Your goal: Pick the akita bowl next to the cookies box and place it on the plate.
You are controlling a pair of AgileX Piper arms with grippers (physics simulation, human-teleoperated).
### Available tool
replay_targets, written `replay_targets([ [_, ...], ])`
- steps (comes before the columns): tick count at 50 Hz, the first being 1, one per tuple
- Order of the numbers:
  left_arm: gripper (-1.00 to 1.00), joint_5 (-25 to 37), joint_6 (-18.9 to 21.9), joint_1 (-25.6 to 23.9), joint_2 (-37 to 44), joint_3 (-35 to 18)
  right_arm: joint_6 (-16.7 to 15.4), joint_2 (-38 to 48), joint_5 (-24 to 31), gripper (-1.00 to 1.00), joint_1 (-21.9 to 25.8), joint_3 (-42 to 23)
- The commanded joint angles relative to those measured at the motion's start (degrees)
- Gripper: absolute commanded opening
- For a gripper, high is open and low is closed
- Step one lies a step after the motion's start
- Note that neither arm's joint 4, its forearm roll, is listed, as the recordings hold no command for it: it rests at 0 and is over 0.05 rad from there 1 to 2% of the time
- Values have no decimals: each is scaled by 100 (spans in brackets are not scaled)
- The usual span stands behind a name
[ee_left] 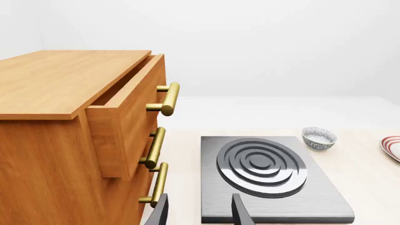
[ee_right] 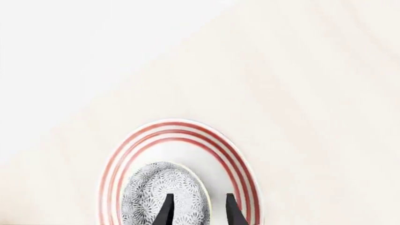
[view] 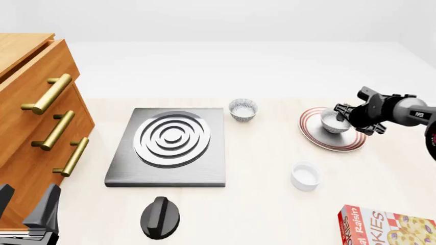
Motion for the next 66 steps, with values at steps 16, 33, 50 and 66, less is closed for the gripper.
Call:
replay_targets([
  [16, 100, 0, 0, 0, 0, 0, -4, -511, 143, 100, -81, 84],
  [33, 100, 0, 0, 0, 0, 0, -172, -1744, 477, 100, -249, 384],
  [50, 100, 0, 0, 0, 0, 0, -739, -3093, 953, 100, -345, 750],
  [66, 100, 0, 0, 0, 0, 0, -1109, -5021, 714, 100, -330, 2095],
])
